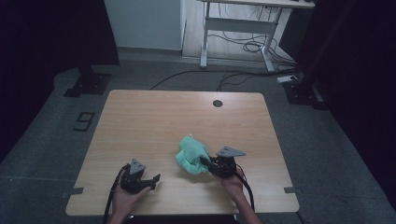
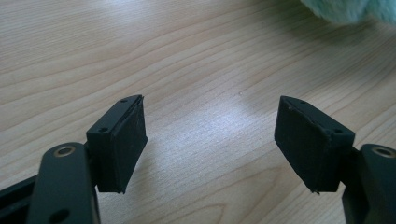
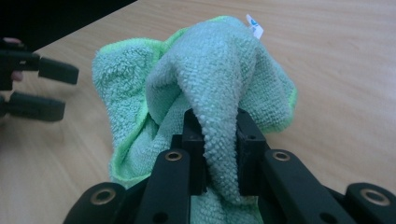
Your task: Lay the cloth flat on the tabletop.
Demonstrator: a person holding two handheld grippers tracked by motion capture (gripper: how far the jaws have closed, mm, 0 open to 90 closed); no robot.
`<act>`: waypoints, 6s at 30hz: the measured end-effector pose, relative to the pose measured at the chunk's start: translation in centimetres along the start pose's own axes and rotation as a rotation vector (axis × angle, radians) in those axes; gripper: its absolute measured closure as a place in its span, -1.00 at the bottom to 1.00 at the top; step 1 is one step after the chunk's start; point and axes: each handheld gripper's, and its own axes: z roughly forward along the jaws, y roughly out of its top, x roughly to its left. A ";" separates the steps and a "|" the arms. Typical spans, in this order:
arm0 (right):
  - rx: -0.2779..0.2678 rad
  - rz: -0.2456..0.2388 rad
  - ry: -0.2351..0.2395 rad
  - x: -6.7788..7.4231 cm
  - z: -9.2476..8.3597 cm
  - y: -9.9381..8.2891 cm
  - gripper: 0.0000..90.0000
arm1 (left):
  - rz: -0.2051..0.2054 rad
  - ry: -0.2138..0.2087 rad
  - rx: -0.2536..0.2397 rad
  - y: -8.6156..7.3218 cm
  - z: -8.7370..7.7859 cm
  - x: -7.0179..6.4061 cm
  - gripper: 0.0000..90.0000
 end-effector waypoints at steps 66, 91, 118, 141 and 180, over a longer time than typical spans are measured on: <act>-0.065 -0.023 -0.125 2.5 -5.5 -1.3 -0.20 | 0.124 -0.224 -0.005 2.6 3.4 -5.6 0.79; 0.154 -0.030 -0.038 -1.2 5.7 3.3 -0.11 | 0.108 -0.219 -0.005 2.4 3.5 -4.6 0.80; 0.263 -0.088 -0.012 -1.4 6.5 1.9 0.89 | 0.095 -0.204 -0.010 2.3 3.3 -4.0 0.81; -0.006 -0.115 -0.001 1.0 -2.0 4.9 0.92 | 0.112 -0.242 -0.178 5.8 -1.9 -3.6 0.80; -0.091 -0.074 -0.088 1.5 -3.5 8.0 0.90 | 0.123 -0.254 -0.173 10.6 -0.5 -0.4 0.63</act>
